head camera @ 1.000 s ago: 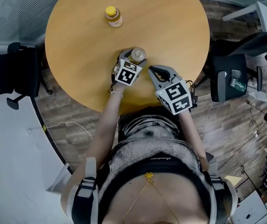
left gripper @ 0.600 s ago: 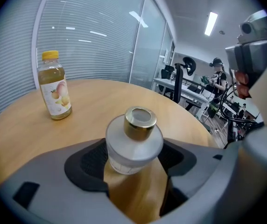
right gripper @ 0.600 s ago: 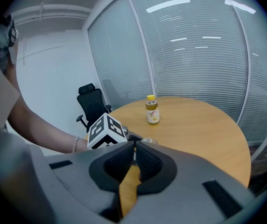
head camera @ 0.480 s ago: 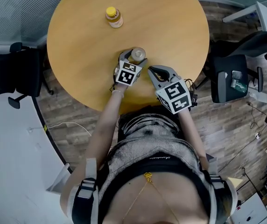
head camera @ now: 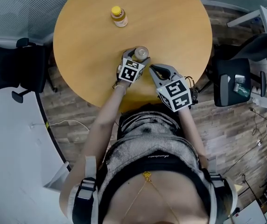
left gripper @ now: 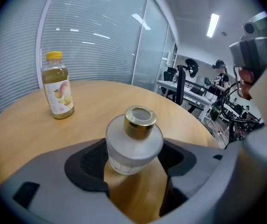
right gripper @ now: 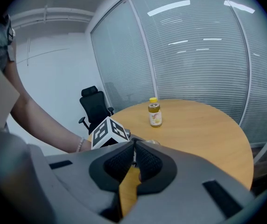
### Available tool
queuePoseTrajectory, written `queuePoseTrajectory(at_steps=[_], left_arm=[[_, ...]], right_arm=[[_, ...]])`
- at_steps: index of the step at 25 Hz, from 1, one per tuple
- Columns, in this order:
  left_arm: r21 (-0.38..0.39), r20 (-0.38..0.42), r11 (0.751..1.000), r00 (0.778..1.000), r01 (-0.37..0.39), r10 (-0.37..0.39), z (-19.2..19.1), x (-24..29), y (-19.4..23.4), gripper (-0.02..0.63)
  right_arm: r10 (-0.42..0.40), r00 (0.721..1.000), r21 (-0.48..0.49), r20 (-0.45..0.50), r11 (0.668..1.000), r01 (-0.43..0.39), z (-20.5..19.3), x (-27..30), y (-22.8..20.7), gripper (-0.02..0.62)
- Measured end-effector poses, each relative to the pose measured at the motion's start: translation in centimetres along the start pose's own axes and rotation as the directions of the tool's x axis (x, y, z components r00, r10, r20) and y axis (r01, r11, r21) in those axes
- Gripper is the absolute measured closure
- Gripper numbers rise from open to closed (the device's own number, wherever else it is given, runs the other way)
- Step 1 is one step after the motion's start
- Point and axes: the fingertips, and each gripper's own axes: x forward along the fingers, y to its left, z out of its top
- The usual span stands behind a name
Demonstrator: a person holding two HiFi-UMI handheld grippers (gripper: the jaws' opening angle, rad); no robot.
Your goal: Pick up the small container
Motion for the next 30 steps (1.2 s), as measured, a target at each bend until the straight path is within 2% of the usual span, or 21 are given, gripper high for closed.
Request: queuePoseTrajectory(at_steps=[7, 12, 17, 22, 30], left_arm=[[-0.031, 0.022, 0.999, 0.999, -0.044, 0.045, -0.3, -0.4, -0.4, 0.269], [-0.016, 0.008, 0.999, 0.999, -0.035, 0.036, -1.2, -1.1, -1.5, 0.269], [0.034, -0.013, 0.999, 1.0, -0.028, 0.028, -2.1, -2.1, -2.4, 0.27], [-0.009, -0.005, 1.0, 1.0, -0.001, 0.001, -2.9, -3.4, -3.7, 0.27], [-0.005, 0.009, 1.0, 1.0, 0.004, -0.004, -2.9, -5.5, -5.2, 0.27]], right_arm=[[0.022, 1.0, -0.027, 0.014, 0.999, -0.021, 0.4, -0.3, 0.5, 0.568], [0.027, 1.0, -0.039, 0.014, 0.999, -0.026, 0.3, -0.8, 0.8, 0.568], [0.033, 0.999, -0.046, 0.012, 0.998, -0.033, 0.0, -1.0, 1.2, 0.568], [0.029, 1.0, -0.043, 0.011, 0.999, -0.029, -0.2, -1.0, 1.3, 0.568], [0.017, 1.0, -0.045, 0.021, 0.999, -0.016, 0.0, -1.2, 1.1, 0.568]])
